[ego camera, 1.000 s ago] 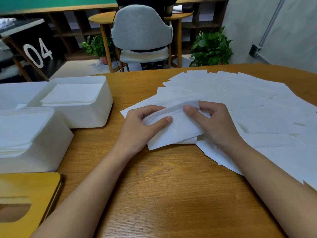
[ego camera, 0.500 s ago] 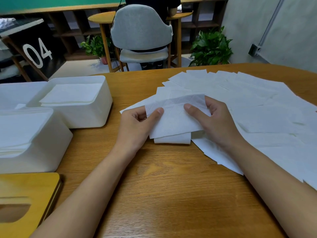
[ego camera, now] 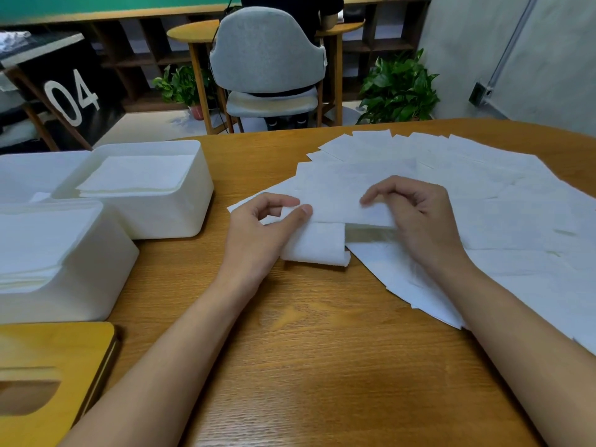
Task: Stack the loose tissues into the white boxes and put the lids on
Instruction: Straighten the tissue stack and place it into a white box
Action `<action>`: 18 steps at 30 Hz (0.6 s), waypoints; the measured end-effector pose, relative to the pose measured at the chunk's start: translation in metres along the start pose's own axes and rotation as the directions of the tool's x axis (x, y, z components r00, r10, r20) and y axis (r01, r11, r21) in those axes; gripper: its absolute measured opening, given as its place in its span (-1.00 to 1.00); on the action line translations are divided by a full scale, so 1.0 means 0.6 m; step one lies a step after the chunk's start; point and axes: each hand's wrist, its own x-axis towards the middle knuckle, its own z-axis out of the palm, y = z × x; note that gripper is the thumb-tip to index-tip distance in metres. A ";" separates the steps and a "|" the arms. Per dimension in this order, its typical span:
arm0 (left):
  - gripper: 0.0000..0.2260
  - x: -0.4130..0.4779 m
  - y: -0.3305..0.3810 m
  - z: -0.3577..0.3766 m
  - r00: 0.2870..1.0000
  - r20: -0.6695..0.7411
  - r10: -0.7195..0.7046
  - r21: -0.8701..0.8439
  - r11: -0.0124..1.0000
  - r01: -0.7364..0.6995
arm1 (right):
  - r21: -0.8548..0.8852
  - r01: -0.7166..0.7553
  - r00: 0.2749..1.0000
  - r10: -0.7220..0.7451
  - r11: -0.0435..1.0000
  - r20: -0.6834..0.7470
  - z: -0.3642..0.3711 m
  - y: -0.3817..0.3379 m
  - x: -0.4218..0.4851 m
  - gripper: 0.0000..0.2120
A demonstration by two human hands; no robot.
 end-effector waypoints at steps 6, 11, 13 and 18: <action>-0.68 -0.012 0.017 -0.005 0.975 0.189 0.120 -0.033 0.993 -0.116 | 0.012 -0.161 0.984 0.161 0.987 -0.082 -0.003 0.002 0.002 -0.70; -0.56 -0.018 0.025 -0.009 0.951 0.228 0.209 -0.130 0.975 -0.183 | 0.012 -0.147 0.985 0.145 0.989 0.090 0.005 -0.019 -0.004 -0.84; -0.54 -0.020 0.026 -0.008 0.945 0.216 0.245 -0.131 0.967 -0.221 | 0.076 -0.108 0.978 0.092 0.991 0.185 0.010 -0.032 -0.015 -0.79; -0.52 -0.016 0.023 -0.004 0.943 0.177 0.281 -0.077 0.959 -0.271 | 0.096 -0.089 0.985 0.073 0.991 0.158 0.025 -0.034 -0.022 -0.95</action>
